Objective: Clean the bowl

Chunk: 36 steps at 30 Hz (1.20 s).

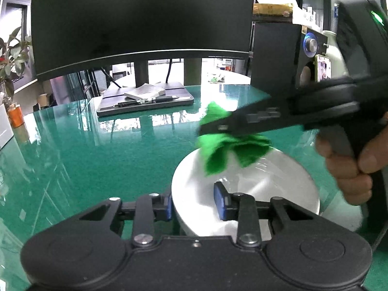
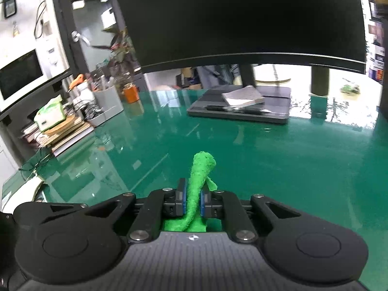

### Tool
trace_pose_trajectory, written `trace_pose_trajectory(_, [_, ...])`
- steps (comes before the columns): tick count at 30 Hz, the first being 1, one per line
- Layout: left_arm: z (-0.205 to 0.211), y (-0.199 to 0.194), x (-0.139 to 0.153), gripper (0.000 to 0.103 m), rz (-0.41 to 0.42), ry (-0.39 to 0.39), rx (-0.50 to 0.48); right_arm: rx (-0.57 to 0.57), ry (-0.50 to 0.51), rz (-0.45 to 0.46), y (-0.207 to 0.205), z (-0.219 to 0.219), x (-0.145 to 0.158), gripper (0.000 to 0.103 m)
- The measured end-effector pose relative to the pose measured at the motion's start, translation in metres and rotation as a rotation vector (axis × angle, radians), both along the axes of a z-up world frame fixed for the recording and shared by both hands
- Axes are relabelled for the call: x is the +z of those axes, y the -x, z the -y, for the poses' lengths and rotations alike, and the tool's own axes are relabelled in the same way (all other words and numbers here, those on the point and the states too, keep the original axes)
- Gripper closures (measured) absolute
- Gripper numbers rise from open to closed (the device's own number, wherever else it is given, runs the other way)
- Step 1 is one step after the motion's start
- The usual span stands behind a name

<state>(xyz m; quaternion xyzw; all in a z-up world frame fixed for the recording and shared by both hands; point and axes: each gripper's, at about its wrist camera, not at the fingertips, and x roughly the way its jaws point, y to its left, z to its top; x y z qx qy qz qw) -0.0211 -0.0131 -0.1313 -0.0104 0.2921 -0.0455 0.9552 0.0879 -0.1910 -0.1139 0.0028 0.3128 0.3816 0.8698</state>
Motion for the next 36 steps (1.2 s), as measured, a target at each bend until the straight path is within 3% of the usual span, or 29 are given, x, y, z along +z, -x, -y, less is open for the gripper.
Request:
trace_pose_trajectory(6, [0.004, -0.007, 0.001, 0.070, -0.001, -0.022, 0.019, -0.049, -0.018, -0.034, 0.016, 0.040, -0.004, 0.092])
trace_pose_trajectory(16, [0.003, -0.006, 0.000, 0.069, -0.009, -0.013, 0.046, -0.039, -0.024, 0.012, -0.005, 0.001, -0.008, 0.092])
trace_pose_trajectory(19, [0.004, -0.007, 0.000, 0.068, -0.009, -0.015, 0.049, -0.047, -0.017, 0.035, 0.002, 0.007, -0.008, 0.092])
trace_pose_trajectory(27, [0.006, -0.010, -0.001, 0.065, -0.009, -0.021, 0.051, -0.070, -0.003, -0.013, 0.043, 0.048, -0.009, 0.092])
trace_pose_trajectory(32, [0.007, -0.009, -0.001, 0.065, -0.011, -0.023, 0.063, -0.082, 0.017, 0.008, 0.039, 0.039, -0.011, 0.093])
trace_pose_trajectory(36, [0.007, -0.009, -0.001, 0.063, -0.010, -0.023, 0.066, -0.094, 0.020, 0.078, 0.027, 0.025, -0.009, 0.093])
